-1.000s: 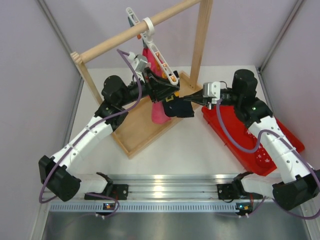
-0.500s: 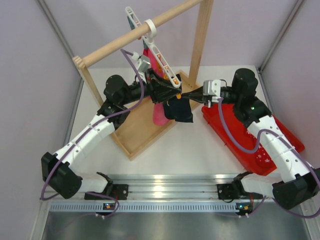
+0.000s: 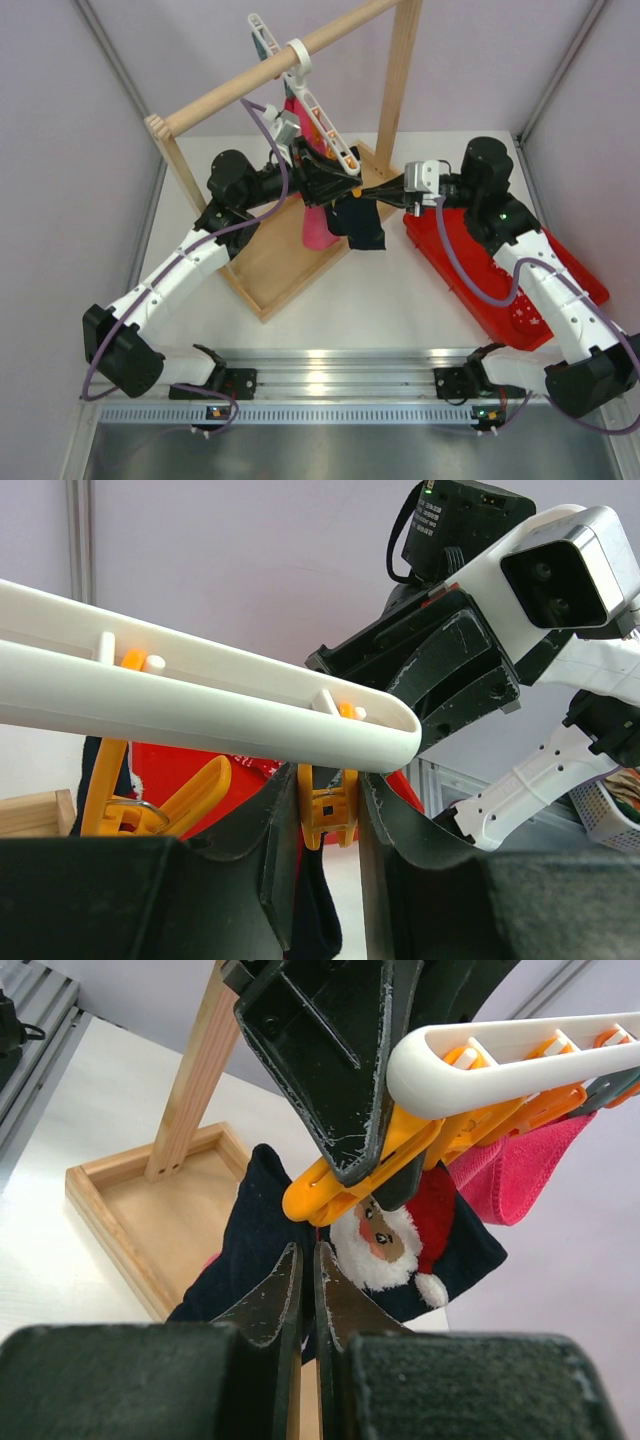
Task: Clip the socks to the hanger
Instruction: Clamp the sock onto the hanger.
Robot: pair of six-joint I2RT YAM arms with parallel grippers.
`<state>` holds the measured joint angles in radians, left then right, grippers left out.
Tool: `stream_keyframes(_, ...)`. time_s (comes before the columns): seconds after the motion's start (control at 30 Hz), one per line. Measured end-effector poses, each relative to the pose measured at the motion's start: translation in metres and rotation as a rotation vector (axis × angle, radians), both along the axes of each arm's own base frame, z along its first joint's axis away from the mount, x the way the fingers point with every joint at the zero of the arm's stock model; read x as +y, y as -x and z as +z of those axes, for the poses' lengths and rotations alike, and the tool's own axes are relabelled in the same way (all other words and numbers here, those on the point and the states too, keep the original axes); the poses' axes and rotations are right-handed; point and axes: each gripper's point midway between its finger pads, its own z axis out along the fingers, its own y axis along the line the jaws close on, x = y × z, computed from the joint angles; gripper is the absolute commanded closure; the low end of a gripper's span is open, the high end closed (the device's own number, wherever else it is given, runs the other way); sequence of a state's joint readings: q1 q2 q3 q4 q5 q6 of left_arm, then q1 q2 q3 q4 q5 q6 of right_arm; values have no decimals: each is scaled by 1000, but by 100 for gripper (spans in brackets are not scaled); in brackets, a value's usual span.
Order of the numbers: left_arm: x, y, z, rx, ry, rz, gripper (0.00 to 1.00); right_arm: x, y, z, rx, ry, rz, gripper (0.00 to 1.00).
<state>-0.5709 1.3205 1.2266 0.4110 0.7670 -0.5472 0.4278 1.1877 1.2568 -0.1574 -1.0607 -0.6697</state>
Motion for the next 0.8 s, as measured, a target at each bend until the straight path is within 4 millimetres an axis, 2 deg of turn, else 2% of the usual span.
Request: stream_keyframes(0.8, 0, 0, -4, -24, -13, -2, 100, 3, 5, 2, 11, -7, 19, 100)
